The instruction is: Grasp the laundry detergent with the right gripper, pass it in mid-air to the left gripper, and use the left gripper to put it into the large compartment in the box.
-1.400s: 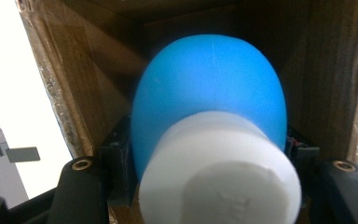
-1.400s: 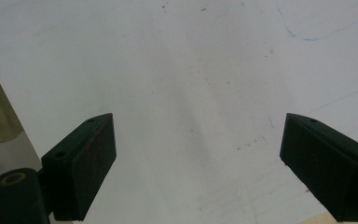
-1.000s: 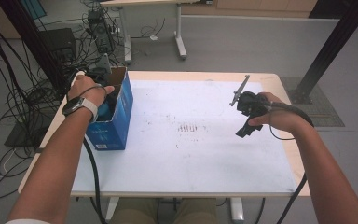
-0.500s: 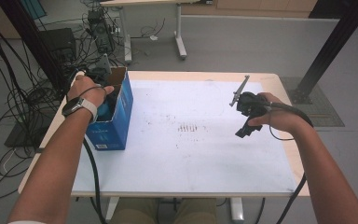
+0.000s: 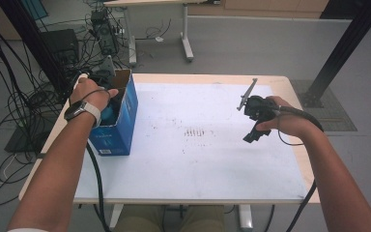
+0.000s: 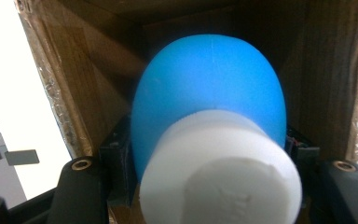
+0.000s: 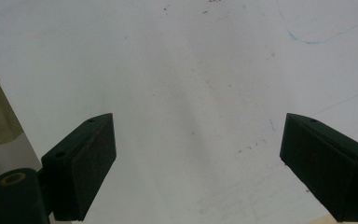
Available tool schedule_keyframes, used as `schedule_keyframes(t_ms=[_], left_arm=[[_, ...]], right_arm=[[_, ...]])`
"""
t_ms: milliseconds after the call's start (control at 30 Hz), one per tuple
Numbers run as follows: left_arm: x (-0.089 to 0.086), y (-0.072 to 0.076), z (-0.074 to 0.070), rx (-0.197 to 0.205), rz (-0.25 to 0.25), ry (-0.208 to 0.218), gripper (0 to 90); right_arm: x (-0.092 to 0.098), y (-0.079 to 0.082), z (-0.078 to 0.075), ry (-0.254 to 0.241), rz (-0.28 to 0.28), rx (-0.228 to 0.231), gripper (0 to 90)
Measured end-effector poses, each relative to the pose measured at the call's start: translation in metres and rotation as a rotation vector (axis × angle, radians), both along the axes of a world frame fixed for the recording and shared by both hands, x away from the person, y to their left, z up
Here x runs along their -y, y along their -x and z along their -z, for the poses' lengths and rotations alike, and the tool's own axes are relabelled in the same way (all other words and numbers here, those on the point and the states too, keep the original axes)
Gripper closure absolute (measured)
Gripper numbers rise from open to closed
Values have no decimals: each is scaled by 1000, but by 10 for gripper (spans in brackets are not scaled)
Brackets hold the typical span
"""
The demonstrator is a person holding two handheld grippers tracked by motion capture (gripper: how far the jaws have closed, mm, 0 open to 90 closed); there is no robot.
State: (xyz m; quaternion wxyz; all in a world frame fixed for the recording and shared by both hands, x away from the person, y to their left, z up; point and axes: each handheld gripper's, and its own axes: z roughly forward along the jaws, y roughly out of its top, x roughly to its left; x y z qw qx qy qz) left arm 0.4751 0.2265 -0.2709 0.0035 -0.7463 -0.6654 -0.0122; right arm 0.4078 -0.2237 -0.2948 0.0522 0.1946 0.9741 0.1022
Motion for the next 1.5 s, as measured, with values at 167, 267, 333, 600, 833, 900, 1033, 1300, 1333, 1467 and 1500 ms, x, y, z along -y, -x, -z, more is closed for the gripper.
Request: schedule_keyframes(t_ms=[167, 267, 333, 600, 833, 900, 1033, 1300, 1333, 1467, 1500], left_arm=[[-1, 0, 0, 4, 4, 4, 373], [-1, 0, 0, 11, 5, 9, 373], [-1, 0, -1, 8, 10, 12, 373], [-2, 1, -2, 19, 13, 53, 368], [-2, 1, -2, 31, 14, 44, 367], [-1, 1, -3, 32, 15, 44, 322], [-2, 2, -6, 38, 19, 44, 288], [-4, 5, -13, 57, 33, 54, 245], [-4, 6, -15, 63, 39, 55, 212], [-2, 6, -23, 79, 56, 52, 193], [-1, 6, -26, 78, 61, 54, 186]], right_arm=[[-1, 0, 1, 2, 0, -2, 105], [-1, 0, 1, 2, -1, -4, 104], [-1, 1, 1, 1, -1, -5, 104], [-1, 2, 2, 4, -1, -6, 104], [-1, 3, 2, 6, 0, -8, 102], [-1, 3, 2, 6, 0, -8, 102], [-2, 4, 1, 7, -4, -6, 102], [-4, 5, 1, 5, -5, -5, 102], [-5, 6, 1, 6, -7, -5, 102], [-7, 6, 1, 8, -10, -8, 102], [-8, 6, 0, 8, -9, -9, 102]])
